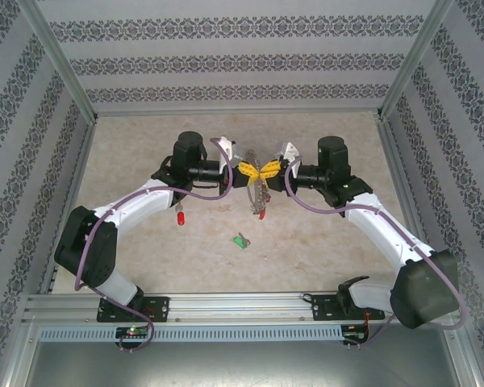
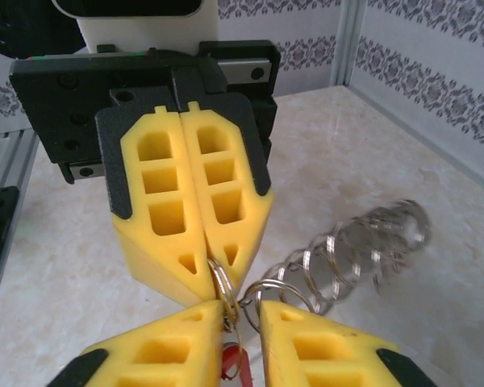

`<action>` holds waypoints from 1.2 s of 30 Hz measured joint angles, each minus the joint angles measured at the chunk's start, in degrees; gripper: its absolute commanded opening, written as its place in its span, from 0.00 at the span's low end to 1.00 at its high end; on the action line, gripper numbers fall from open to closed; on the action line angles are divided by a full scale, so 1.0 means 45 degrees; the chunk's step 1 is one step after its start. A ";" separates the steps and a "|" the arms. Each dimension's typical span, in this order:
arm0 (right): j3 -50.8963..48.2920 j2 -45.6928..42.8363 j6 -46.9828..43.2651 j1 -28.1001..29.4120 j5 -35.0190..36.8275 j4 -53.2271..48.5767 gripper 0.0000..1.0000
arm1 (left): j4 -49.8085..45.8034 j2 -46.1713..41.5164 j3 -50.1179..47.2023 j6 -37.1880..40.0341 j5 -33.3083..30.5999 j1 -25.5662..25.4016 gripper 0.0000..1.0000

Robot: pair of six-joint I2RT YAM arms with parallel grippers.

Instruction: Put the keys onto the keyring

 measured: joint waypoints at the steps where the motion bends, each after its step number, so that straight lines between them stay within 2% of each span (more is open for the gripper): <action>1: -0.0053 -0.0010 0.0068 -0.0083 -0.0117 0.0131 0.22 | 0.0248 0.0000 -0.0019 -0.0151 0.0000 0.0000 0.00; 6: -0.0209 -0.0049 0.0272 -0.0267 -0.0403 0.0277 0.18 | 0.1059 0.0000 -0.0039 -0.0651 0.0180 -0.0005 0.00; 13: -0.0301 -0.0044 0.0729 -0.0335 -0.0578 0.0505 0.20 | 0.1967 -0.0005 -0.0039 -0.1122 0.0631 -0.0015 0.00; 15: -0.0301 -0.0049 0.0821 -0.0296 -0.0622 0.0631 0.18 | 0.2035 -0.0005 -0.0039 -0.1195 0.0661 -0.0015 0.00; 17: -0.0301 -0.0049 0.0976 -0.0151 -0.0622 0.0685 0.06 | 0.2059 -0.0005 -0.0039 -0.1248 0.0651 -0.0015 0.00; 18: -0.0301 -0.0058 0.1020 -0.0083 -0.0631 0.0670 0.06 | 0.2064 -0.0005 -0.0039 -0.1248 0.0675 -0.0015 0.00; 21: -0.0136 -0.0053 0.0976 0.0117 -0.0617 0.0432 0.16 | 0.2074 0.0000 -0.0039 -0.1253 0.0928 -0.0029 0.00; 24: 0.0092 0.0029 0.0923 0.0296 -0.0529 0.0151 0.16 | 0.2147 0.0000 -0.0024 -0.1287 0.1088 -0.0024 0.00; 26: 0.0117 0.0092 0.0913 0.0369 -0.0364 0.0092 0.23 | 0.2166 0.0000 -0.0019 -0.1292 0.1093 -0.0039 0.00; 30: 0.0092 -0.0005 0.0704 0.0403 0.0194 -0.0160 0.26 | 0.2142 0.0000 -0.0019 -0.1112 0.0879 -0.0092 0.00; 36: -0.0481 -0.1282 -0.0321 0.0073 0.0962 -0.1195 0.33 | 0.0957 -0.0350 -0.0039 0.0053 0.0340 -0.0087 0.00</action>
